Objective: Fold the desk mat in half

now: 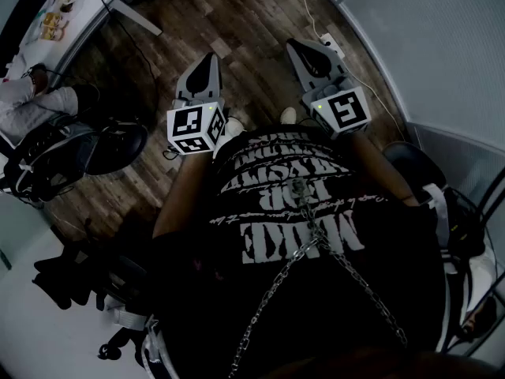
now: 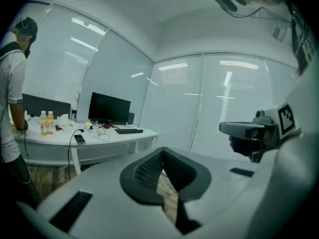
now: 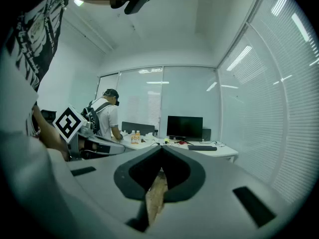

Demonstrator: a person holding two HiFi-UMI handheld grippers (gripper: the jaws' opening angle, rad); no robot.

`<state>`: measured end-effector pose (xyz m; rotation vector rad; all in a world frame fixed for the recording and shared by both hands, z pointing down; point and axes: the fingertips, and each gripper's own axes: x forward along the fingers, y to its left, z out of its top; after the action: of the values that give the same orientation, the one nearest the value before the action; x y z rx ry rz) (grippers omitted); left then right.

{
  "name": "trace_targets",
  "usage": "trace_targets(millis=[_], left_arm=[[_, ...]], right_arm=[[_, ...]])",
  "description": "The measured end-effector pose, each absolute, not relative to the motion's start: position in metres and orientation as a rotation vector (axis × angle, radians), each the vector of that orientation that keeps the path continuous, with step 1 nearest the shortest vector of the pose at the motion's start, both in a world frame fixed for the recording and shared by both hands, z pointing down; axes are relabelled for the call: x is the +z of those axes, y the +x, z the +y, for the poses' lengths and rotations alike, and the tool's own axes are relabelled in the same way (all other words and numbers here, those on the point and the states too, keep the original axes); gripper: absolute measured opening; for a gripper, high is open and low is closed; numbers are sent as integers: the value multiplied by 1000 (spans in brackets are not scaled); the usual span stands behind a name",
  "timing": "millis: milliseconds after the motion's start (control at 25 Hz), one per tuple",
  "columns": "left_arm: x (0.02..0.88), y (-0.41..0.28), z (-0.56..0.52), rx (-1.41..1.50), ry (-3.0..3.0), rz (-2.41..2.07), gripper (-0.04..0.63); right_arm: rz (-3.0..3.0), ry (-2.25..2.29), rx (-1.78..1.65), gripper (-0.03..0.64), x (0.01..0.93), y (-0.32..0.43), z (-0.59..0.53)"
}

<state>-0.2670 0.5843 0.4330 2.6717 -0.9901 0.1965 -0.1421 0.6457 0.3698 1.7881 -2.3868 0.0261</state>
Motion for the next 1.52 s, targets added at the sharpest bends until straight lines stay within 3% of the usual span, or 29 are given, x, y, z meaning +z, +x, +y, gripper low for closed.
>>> trace_targets(millis=[1160, 1520], left_arm=[[446, -274, 591, 263, 2660, -1026, 8], [463, -246, 440, 195, 2587, -1091, 8]], right_arm=[[-2349, 1884, 113, 0, 380, -125, 657], [-2379, 1758, 159, 0, 406, -102, 498]])
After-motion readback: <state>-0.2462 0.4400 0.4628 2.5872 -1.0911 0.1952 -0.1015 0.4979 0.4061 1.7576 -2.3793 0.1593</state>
